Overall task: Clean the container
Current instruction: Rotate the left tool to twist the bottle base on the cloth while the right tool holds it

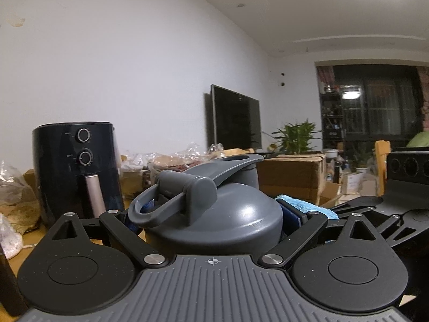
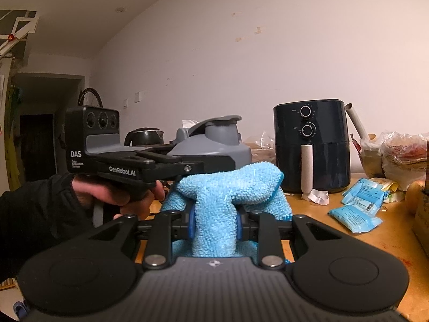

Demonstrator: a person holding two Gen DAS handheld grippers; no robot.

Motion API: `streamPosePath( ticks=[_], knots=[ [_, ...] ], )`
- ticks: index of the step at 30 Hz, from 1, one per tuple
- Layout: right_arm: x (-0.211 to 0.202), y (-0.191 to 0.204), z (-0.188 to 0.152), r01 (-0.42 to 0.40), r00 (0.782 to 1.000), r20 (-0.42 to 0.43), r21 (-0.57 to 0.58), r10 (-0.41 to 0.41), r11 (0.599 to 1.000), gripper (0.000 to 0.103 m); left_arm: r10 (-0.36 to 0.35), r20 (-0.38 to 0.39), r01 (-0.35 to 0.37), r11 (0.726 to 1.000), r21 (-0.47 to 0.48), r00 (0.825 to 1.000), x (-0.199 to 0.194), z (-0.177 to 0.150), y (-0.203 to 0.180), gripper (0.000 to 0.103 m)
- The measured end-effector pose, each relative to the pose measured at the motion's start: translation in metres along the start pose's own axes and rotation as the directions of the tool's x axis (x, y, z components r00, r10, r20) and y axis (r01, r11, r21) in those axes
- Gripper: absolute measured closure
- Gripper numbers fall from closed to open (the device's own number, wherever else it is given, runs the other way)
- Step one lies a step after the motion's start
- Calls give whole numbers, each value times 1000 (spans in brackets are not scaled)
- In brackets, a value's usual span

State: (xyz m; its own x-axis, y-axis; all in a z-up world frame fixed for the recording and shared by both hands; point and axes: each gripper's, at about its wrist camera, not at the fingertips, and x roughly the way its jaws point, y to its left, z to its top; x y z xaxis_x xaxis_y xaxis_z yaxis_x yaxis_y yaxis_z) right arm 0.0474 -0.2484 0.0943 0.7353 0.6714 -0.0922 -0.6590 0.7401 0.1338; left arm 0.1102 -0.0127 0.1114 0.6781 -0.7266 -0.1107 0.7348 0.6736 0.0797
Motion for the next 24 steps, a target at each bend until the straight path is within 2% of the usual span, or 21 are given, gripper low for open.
streamPosePath(
  ticks=[7, 9, 24],
  knots=[
    [-4, -2, -1, 9, 1000, 4, 8, -9, 1000, 79, 101, -8, -101, 995, -12, 995, -2, 3, -13, 6],
    [-5, -2, -1, 12, 1000, 5, 8, -12, 1000, 79, 132, -16, -132, 991, -14, 991, 0, 5, -14, 0],
    [-15, -4, -2, 27, 999, 17, 17, -28, 999, 79, 315, -10, -315, 948, -52, 949, 6, 13, -30, 0]
  ],
)
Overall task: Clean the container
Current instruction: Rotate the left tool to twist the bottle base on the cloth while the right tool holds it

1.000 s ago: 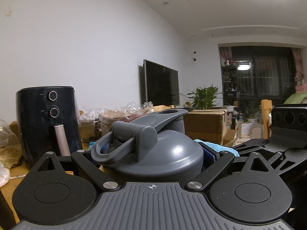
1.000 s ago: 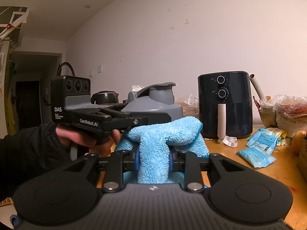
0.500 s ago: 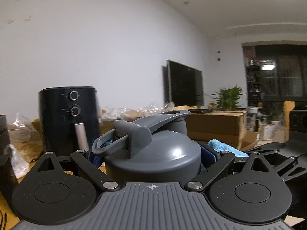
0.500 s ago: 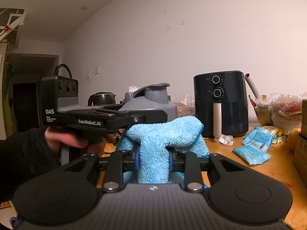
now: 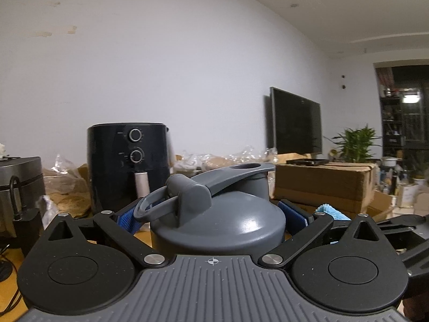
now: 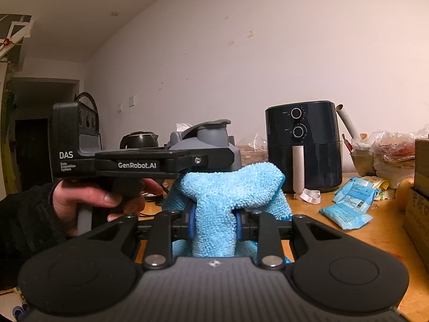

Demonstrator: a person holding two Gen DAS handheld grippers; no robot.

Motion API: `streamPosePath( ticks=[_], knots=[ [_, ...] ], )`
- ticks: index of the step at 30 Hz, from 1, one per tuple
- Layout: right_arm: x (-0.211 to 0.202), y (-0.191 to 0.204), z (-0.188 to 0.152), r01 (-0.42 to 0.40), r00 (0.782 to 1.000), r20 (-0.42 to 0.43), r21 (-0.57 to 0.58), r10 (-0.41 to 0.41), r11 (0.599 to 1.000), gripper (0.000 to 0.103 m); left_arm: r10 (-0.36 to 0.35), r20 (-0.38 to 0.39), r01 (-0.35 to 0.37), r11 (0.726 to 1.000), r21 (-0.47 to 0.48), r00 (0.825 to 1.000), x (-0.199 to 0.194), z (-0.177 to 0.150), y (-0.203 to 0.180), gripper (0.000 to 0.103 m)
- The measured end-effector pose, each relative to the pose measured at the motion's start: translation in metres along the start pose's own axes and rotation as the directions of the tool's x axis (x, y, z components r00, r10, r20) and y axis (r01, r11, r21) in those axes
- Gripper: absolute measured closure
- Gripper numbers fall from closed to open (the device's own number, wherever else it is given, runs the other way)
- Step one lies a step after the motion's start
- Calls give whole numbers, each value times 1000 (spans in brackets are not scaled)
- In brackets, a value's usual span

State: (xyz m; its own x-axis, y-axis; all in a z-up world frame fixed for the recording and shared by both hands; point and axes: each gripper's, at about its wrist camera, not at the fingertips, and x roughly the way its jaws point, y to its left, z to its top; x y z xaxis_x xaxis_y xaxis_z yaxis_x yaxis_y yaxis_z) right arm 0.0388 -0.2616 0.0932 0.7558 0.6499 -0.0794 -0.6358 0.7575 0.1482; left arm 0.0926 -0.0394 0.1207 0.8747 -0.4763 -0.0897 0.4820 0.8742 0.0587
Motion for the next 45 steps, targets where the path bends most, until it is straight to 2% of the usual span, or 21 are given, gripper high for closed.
streamPosePath(
  ticks=[11, 24, 36, 41, 45],
  knots=[
    [-6, 2, -4, 10, 1000, -1, 5, -10, 1000, 79, 151, -23, -151, 988, -15, 988, 4, 3, -19, 0],
    [-7, 1, -8, 20, 1000, -17, 10, -20, 1000, 79, 327, -64, -330, 943, -49, 943, 12, 5, -44, 0],
    [-8, -2, -9, 20, 1000, -22, 13, -20, 1000, 79, 513, -89, -519, 853, -62, 854, 16, 9, -72, 0],
    [-9, -4, -11, 24, 999, -22, 16, -24, 1000, 79, 575, -95, -582, 808, -95, 813, 19, 12, -78, 0],
    [-9, -5, -11, 27, 999, -21, 20, -27, 999, 79, 606, -107, -615, 782, -102, 788, 22, 13, -84, 0]
  ],
)
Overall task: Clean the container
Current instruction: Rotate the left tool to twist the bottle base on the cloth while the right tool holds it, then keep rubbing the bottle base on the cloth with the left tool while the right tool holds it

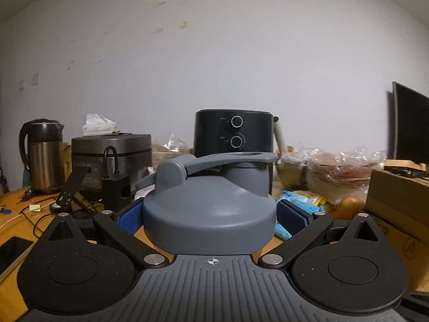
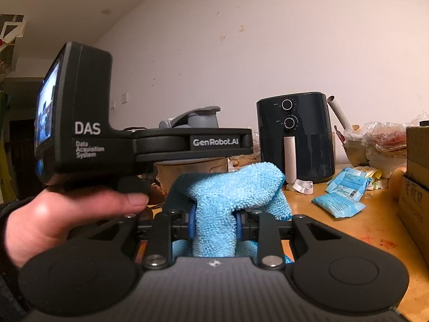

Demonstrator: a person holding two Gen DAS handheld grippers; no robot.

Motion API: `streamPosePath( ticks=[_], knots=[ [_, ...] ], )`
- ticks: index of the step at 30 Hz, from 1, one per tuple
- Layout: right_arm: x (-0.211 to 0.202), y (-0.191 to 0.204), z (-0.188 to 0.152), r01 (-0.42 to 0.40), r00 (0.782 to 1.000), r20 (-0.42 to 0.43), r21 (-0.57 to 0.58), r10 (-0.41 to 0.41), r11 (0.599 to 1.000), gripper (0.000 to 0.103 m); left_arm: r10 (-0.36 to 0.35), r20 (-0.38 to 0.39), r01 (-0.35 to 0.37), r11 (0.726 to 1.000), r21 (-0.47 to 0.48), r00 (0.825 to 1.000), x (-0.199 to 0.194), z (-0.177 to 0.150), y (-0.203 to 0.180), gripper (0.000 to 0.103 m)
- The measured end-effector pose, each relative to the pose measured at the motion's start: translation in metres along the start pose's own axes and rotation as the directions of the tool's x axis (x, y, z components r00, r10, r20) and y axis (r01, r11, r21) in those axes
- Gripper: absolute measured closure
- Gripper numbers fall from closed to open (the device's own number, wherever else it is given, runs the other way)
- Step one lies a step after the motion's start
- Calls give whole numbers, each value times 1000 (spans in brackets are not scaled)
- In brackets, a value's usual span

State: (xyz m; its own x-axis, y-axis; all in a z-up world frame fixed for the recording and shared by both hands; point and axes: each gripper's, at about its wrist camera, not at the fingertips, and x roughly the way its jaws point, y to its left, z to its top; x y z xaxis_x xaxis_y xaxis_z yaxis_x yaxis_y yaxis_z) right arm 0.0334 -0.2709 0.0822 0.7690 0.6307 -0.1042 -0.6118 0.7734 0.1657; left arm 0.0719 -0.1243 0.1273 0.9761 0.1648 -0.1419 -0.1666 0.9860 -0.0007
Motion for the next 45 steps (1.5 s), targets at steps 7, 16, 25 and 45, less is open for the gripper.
streamPosePath(
  ticks=[7, 16, 25, 45],
  knots=[
    [-1, -3, -1, 7, 1000, -1, 5, -7, 1000, 79, 77, 9, -77, 997, -5, 997, 0, 1, -7, 0],
    [-1, -5, -2, 8, 1000, -4, 10, -8, 1000, 79, 117, 38, -116, 993, -28, 992, -4, 3, -11, 7],
    [-2, -6, -1, 10, 1000, -2, 11, -10, 1000, 79, 95, 43, -94, 995, -27, 994, -4, 2, -8, 7],
    [-2, -3, 0, 2, 1000, -1, 10, -2, 1000, 78, -235, 53, 233, 971, 45, 971, 4, -4, 30, 7]
  ],
)
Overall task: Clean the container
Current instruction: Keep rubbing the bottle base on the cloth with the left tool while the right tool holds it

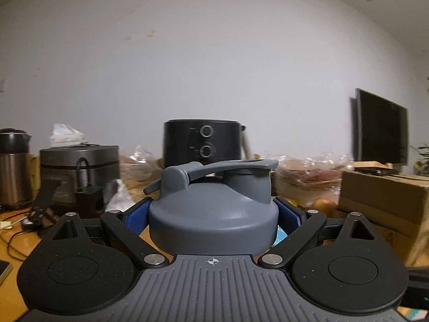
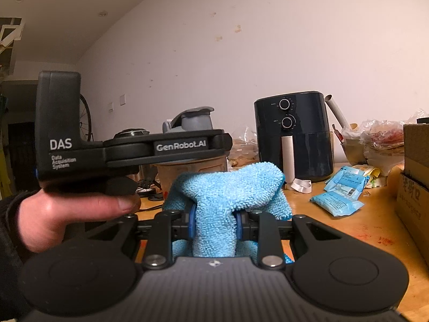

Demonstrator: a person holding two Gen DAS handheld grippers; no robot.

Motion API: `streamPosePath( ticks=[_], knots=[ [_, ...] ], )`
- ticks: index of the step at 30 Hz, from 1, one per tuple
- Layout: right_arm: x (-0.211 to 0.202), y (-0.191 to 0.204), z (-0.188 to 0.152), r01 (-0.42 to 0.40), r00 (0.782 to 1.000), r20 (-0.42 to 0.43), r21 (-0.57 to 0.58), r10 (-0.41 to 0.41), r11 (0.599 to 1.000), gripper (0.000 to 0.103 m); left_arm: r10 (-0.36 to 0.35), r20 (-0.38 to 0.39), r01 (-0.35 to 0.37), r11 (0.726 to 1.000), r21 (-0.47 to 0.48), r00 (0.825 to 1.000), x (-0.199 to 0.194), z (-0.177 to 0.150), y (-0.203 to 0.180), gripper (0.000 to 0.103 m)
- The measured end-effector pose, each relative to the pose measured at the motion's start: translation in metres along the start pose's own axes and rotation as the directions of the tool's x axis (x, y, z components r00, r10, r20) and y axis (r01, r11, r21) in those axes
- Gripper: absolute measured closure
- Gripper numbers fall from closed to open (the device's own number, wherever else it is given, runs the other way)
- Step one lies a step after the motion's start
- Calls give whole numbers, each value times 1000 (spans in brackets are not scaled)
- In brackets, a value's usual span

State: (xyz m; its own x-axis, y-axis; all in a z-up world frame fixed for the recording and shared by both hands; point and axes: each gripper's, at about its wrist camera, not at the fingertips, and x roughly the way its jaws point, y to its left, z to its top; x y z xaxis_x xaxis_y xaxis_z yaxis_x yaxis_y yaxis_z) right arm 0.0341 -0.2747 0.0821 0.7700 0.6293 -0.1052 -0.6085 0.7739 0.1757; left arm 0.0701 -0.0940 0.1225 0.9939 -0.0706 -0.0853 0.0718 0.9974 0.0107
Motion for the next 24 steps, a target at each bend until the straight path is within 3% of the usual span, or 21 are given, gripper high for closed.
streamPosePath(
  ticks=[11, 18, 24],
  knots=[
    [1, 1, 0, 1, 1000, -2, 1, -1, 1000, 77, -160, 3, 160, 987, 5, 987, 5, -3, 21, 8],
    [4, 1, -1, -7, 1000, -7, 2, 7, 1000, 77, -266, -2, 266, 964, 5, 964, 7, -3, 36, 8],
    [5, 1, 0, -13, 1000, -10, 0, 13, 1000, 77, -365, 2, 365, 931, 13, 931, 10, -6, 49, 8]
  ],
)
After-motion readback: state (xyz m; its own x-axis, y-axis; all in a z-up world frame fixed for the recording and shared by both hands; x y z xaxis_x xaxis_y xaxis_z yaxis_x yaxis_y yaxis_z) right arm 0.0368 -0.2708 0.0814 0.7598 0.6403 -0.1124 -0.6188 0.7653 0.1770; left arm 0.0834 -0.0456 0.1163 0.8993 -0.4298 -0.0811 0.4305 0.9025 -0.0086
